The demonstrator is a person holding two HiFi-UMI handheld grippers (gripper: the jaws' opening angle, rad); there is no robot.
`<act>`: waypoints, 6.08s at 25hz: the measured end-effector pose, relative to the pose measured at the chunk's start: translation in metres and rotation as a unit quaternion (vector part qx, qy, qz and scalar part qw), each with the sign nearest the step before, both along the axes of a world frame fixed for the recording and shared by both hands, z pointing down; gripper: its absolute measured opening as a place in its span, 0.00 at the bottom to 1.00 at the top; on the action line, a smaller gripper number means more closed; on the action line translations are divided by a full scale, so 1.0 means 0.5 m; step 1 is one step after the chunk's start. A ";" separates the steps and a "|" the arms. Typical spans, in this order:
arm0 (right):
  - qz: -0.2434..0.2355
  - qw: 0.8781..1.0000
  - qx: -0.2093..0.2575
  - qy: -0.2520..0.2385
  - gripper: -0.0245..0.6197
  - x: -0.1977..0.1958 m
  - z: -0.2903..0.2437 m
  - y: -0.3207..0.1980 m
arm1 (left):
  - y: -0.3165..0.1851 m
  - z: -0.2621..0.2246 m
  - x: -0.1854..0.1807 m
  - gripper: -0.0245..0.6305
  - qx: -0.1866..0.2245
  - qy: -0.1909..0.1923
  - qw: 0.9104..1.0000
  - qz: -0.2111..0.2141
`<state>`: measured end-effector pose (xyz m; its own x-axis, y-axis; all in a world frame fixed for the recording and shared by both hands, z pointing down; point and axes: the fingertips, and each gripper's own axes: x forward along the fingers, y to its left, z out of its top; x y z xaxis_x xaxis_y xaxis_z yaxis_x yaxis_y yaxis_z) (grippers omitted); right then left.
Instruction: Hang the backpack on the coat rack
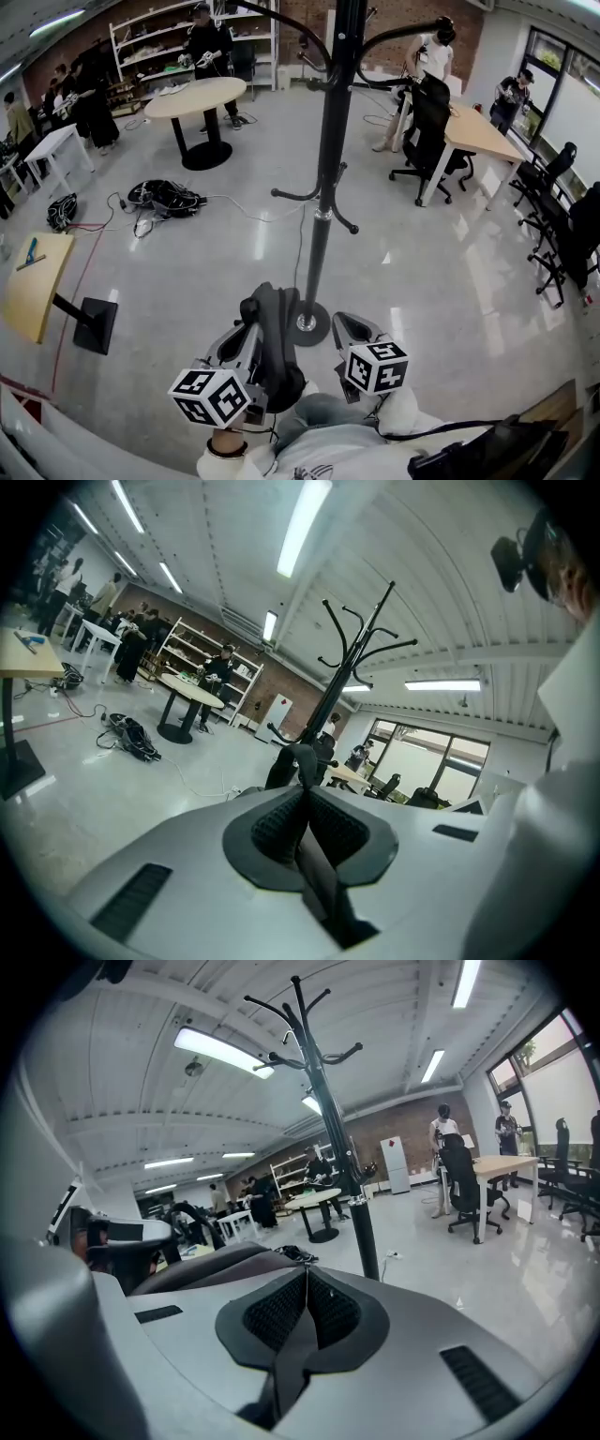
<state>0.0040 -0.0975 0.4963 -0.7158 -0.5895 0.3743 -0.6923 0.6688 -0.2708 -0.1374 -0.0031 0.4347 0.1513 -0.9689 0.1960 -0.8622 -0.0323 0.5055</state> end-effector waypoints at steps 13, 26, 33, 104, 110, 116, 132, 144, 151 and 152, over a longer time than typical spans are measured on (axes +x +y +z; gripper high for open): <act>0.010 1.000 -0.002 -0.004 0.06 -0.094 0.016 -0.072 | -0.080 0.047 -0.077 0.06 -0.023 0.006 0.999 0.026; 0.003 1.000 -0.011 -0.009 0.06 -0.180 0.018 -0.191 | -0.208 0.070 -0.117 0.06 -0.058 0.005 0.997 0.048; -0.015 1.000 -0.007 -0.007 0.06 -0.221 0.022 -0.229 | -0.240 0.042 -0.133 0.06 -0.031 -0.070 0.993 0.089; 0.185 0.982 -0.033 -0.022 0.06 -0.062 0.024 -0.309 | -0.568 0.005 -0.133 0.06 -0.063 -0.205 0.961 0.174; 0.184 0.982 -0.038 -0.024 0.06 -0.061 0.028 -0.300 | -0.572 0.014 -0.100 0.06 -0.066 -0.210 0.958 0.181; 0.188 0.981 -0.039 -0.025 0.06 -0.052 0.037 -0.296 | -0.582 0.038 -0.087 0.06 -0.072 -0.213 0.957 0.184; 0.213 0.976 -0.046 -0.026 0.06 0.002 0.047 -0.283 | -0.607 0.082 -0.051 0.06 -0.090 -0.219 0.954 0.185; 0.209 0.976 -0.051 -0.025 0.06 -0.010 0.049 -0.264 | -0.610 0.100 -0.045 0.06 -0.087 -0.210 0.957 0.182; 0.212 0.976 -0.053 -0.023 0.06 0.005 0.048 -0.252 | -0.600 0.112 -0.038 0.06 -0.073 -0.202 0.961 0.173; 0.212 0.976 -0.054 -0.024 0.06 0.005 0.047 -0.250 | -0.600 0.111 -0.039 0.06 -0.069 -0.205 0.961 0.170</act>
